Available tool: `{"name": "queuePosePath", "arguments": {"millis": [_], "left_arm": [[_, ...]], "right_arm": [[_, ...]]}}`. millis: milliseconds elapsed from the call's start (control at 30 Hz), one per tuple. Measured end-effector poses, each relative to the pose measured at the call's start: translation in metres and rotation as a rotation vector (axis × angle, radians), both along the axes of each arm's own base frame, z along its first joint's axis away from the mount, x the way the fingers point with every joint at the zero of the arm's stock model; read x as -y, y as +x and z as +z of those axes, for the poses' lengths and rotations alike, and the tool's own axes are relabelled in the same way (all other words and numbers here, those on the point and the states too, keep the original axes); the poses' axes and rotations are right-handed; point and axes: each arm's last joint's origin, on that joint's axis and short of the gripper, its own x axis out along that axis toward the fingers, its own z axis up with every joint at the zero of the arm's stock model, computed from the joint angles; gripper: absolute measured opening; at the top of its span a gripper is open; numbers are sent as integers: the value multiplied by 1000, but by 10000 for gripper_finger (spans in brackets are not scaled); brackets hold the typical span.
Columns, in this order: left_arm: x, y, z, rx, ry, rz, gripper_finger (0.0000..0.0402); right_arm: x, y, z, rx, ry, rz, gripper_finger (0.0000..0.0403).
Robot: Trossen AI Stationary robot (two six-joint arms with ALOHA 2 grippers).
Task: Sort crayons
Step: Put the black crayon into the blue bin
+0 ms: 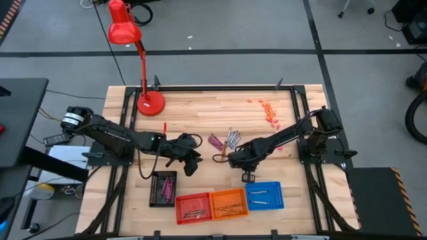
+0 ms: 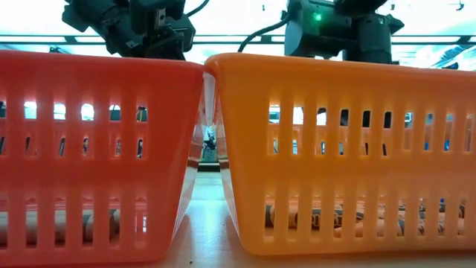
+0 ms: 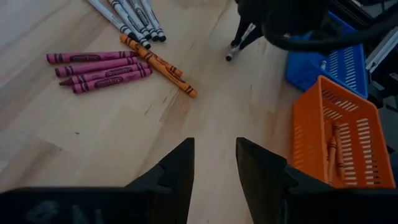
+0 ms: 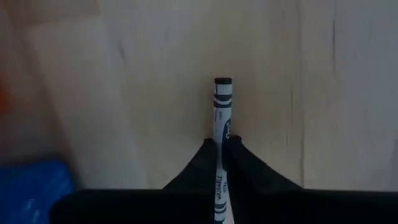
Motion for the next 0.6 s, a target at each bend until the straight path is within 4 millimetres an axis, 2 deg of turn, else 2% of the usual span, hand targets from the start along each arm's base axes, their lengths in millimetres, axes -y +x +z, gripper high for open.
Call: {"name": "queuePosePath", "arguments": {"millis": [200, 367, 500, 600], "left_arm": [[0, 0, 0, -1, 74, -56, 130], [0, 0, 0, -1, 91, -69, 130], [0, 0, 0, -1, 121, -93, 130], [0, 0, 0, -1, 121, -93, 130]], "right_arm": [[-2, 4, 22, -62, 25, 4, 29], [-12, 7, 48, -118, 53, 32, 30], [-25, 9, 70, -110, 53, 64, 31], [-42, 7, 80, -106, 57, 99, 32]]}}
